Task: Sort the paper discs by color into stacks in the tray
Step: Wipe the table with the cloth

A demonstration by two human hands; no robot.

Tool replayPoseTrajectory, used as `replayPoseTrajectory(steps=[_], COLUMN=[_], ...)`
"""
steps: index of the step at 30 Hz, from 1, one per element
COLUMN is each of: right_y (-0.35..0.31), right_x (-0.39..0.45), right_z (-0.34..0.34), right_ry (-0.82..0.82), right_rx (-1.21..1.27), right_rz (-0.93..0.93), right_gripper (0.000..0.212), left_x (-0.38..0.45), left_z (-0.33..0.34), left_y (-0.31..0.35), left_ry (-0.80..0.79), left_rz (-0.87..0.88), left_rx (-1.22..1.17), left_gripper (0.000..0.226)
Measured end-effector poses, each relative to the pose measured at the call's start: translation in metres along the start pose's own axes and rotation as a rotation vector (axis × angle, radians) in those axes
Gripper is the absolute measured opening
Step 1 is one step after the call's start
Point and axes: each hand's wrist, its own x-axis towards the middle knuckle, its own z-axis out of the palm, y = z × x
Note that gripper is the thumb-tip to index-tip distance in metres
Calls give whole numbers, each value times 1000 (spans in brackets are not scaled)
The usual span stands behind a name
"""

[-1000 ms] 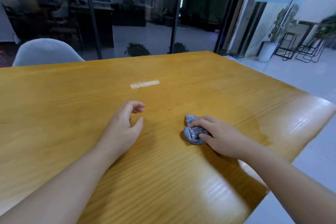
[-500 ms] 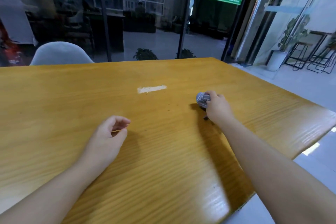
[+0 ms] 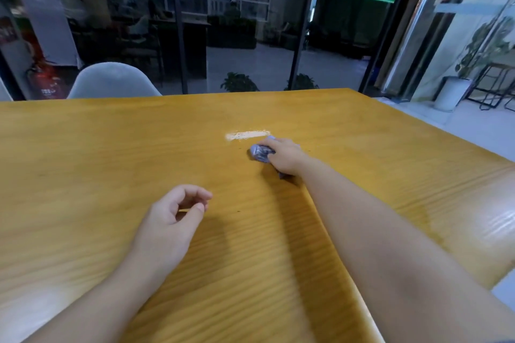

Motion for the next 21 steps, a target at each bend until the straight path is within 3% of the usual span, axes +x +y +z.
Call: replayPoseTrajectory(steps=[2,5,10,21], right_y=[0,11,43,75], right_x=[-14,-44,-102,-189], right_z=[1,-3,-12,-26], right_ry=[-51,-100,-141,-58], right_rx=[79,152,257,51], right_rz=[-62,-138,-149,-48], right_gripper=[55,54,55,50], left_x=[0,-2,-8,-20], left_z=[-1,-3,-4,0], left_y=[0,-1,1,9], left_ry=[-17,-18,-44,-84], left_rz=[-6,-12,4,144], left_rx=[-8,-2,13,197], left_gripper=[27,39,37,31])
